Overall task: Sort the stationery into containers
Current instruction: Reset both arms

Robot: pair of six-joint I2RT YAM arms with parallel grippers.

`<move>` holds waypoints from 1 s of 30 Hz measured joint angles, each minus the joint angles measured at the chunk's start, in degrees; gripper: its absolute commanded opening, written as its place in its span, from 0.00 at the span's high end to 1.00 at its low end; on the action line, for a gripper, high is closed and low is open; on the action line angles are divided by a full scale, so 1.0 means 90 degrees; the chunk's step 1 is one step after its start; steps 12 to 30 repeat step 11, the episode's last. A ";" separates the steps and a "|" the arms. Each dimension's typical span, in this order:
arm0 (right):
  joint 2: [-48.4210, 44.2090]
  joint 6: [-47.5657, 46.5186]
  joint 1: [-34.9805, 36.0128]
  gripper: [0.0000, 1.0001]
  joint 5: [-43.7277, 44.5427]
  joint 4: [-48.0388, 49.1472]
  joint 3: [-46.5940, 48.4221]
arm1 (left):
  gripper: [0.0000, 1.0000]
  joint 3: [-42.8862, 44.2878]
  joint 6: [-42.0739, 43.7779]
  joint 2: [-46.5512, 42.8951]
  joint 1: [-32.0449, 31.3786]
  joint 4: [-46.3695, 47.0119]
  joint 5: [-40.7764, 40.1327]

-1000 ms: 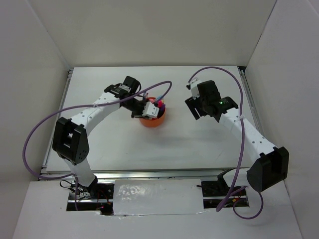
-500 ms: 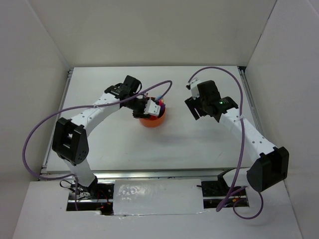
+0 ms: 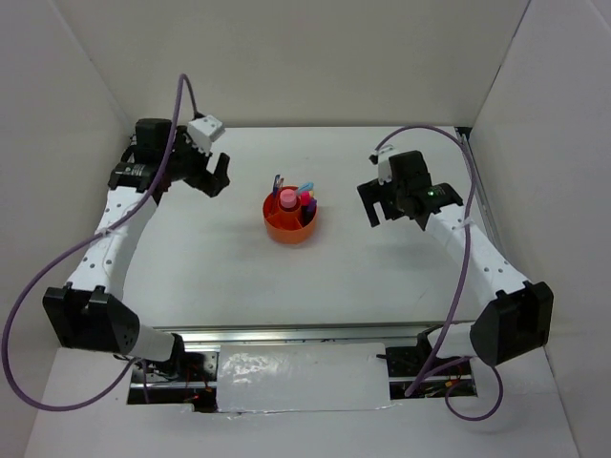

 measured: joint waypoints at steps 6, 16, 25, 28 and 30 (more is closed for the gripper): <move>0.0539 0.0595 -0.0522 0.00 -0.0294 0.0289 -0.0002 | 0.01 -0.0828 -0.1052 0.0500 0.1450 -0.0228 -0.0401; 0.0996 0.0818 -0.0962 0.00 -0.0478 0.0374 -0.0053 | 0.01 -0.1503 -0.1479 0.0617 0.2322 -0.0299 -0.0566; 0.0996 0.0818 -0.0962 0.00 -0.0478 0.0374 -0.0053 | 0.01 -0.1503 -0.1479 0.0617 0.2322 -0.0299 -0.0566; 0.0996 0.0818 -0.0962 0.00 -0.0478 0.0374 -0.0053 | 0.01 -0.1503 -0.1479 0.0617 0.2322 -0.0299 -0.0566; 0.0996 0.0818 -0.0962 0.00 -0.0478 0.0374 -0.0053 | 0.01 -0.1503 -0.1479 0.0617 0.2322 -0.0299 -0.0566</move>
